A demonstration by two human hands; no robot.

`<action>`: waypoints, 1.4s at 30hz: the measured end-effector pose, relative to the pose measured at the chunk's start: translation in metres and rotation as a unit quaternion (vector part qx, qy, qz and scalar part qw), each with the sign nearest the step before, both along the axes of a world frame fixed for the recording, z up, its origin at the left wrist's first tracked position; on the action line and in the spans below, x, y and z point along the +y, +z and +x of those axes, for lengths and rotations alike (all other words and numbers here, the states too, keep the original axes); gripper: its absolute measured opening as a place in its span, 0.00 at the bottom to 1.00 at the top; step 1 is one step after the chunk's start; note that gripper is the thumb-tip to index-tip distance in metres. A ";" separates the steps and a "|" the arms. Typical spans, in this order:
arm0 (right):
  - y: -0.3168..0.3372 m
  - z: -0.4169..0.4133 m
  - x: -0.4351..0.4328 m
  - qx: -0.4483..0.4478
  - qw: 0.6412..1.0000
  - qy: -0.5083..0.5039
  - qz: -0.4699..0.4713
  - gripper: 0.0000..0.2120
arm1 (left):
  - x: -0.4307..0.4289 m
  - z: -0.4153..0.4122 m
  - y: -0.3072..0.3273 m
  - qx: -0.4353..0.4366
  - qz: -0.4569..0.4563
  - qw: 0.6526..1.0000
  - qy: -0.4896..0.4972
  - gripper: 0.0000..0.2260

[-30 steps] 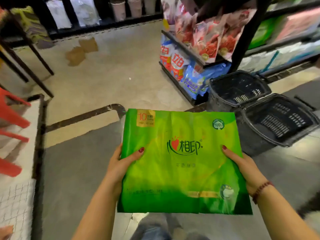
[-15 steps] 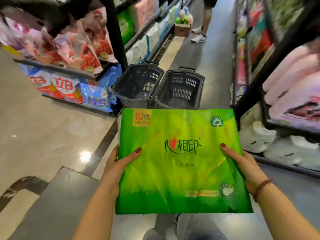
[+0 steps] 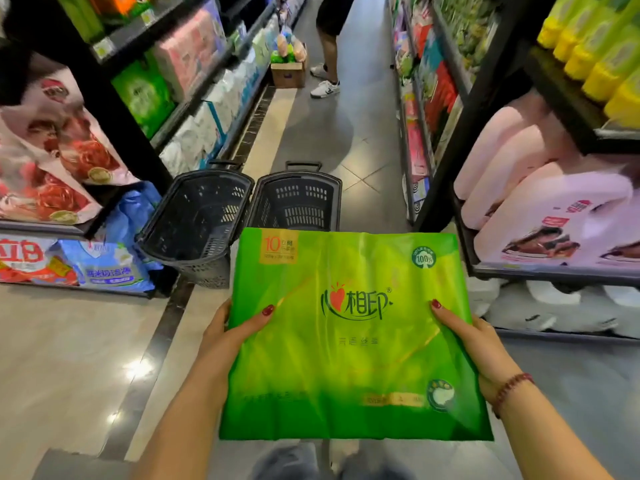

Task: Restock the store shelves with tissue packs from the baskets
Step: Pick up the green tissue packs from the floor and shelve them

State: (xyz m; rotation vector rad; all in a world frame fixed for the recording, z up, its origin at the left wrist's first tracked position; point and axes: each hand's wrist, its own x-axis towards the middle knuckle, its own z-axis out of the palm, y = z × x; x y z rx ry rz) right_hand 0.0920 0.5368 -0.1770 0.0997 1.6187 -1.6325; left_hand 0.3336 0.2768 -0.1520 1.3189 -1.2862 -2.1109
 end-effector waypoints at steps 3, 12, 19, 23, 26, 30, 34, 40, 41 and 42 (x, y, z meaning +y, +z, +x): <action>0.001 -0.027 -0.011 -0.003 1.000 -0.012 0.003 0.41 | -0.019 -0.037 0.000 -0.003 0.004 1.000 -0.027 0.38; -0.004 -0.131 -0.081 0.006 0.998 -0.066 0.005 0.39 | -0.106 -0.164 -0.017 -0.009 0.009 0.998 -0.067 0.46; 0.002 -0.221 -0.160 0.023 0.998 -0.065 0.014 0.38 | -0.188 -0.258 -0.025 0.000 0.019 0.998 -0.067 0.48; 0.002 -0.264 -0.194 0.007 0.998 -0.059 0.009 0.33 | -0.219 -0.295 -0.029 0.006 0.029 0.998 -0.056 0.44; 0.000 -0.301 -0.221 0.000 0.999 -0.045 0.008 0.31 | -0.235 -0.323 -0.036 0.020 0.042 0.998 -0.036 0.34; -0.004 -0.356 -0.254 0.005 1.000 -0.013 0.022 0.26 | -0.252 -0.365 -0.048 0.025 0.049 0.998 -0.022 0.28; -0.006 -0.421 -0.277 0.000 0.999 0.014 0.037 0.25 | -0.265 -0.418 -0.060 0.019 0.058 0.998 -0.002 0.32; -0.009 -0.500 -0.309 -0.012 0.998 0.016 0.057 0.24 | -0.287 -0.481 -0.075 0.003 0.072 0.997 0.022 0.37; -0.010 -0.511 -0.315 -0.017 0.998 0.020 0.055 0.24 | -0.291 -0.489 -0.077 0.004 0.077 0.997 0.028 0.39; -0.011 -0.522 -0.323 -0.022 0.998 0.027 0.053 0.23 | -0.296 -0.496 -0.077 0.004 0.081 0.996 0.032 0.39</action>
